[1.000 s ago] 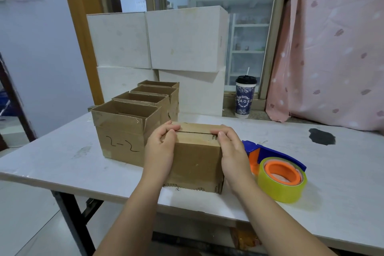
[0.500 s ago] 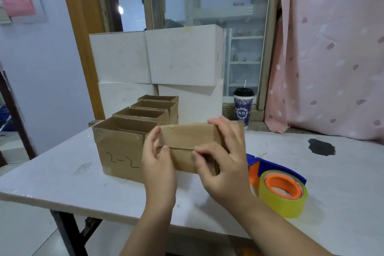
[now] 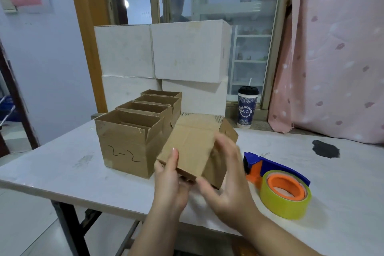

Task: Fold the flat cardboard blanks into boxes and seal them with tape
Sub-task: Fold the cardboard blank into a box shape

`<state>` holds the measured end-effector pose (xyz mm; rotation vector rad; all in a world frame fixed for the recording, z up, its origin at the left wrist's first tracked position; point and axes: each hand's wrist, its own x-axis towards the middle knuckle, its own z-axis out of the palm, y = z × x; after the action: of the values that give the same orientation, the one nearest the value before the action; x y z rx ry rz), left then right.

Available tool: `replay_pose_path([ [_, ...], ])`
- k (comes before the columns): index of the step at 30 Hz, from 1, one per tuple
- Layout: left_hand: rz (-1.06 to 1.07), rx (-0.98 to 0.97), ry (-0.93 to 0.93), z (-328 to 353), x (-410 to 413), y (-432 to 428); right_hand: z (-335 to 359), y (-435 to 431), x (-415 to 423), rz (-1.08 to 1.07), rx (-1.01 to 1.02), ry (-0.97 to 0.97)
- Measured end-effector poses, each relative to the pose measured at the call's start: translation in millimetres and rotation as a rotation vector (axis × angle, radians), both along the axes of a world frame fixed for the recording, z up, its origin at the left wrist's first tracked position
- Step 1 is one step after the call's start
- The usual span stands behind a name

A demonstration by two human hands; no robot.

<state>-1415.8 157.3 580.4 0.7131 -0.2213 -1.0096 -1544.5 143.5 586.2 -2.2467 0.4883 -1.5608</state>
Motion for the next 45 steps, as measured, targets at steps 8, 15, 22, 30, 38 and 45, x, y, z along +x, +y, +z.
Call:
replay_pose_path([
  [8,-0.069,-0.100,0.016,-35,-3,6,0,-17,1,-0.197,0.555,-0.040],
  [15,-0.221,-0.045,0.034,-29,22,13,-17,-23,-7,-0.184,0.361,0.179],
  [22,0.074,0.218,-0.836,-14,43,28,-22,-27,-14,-0.090,0.238,0.406],
  [30,0.091,0.013,-1.295,10,50,33,-17,-33,-21,-0.019,0.203,0.398],
  [38,0.222,0.032,-1.286,-10,42,27,-14,-29,-13,0.010,0.422,-0.011],
  [45,0.139,0.145,-1.420,-3,40,23,-17,-27,-2,-0.130,0.532,-0.135],
])
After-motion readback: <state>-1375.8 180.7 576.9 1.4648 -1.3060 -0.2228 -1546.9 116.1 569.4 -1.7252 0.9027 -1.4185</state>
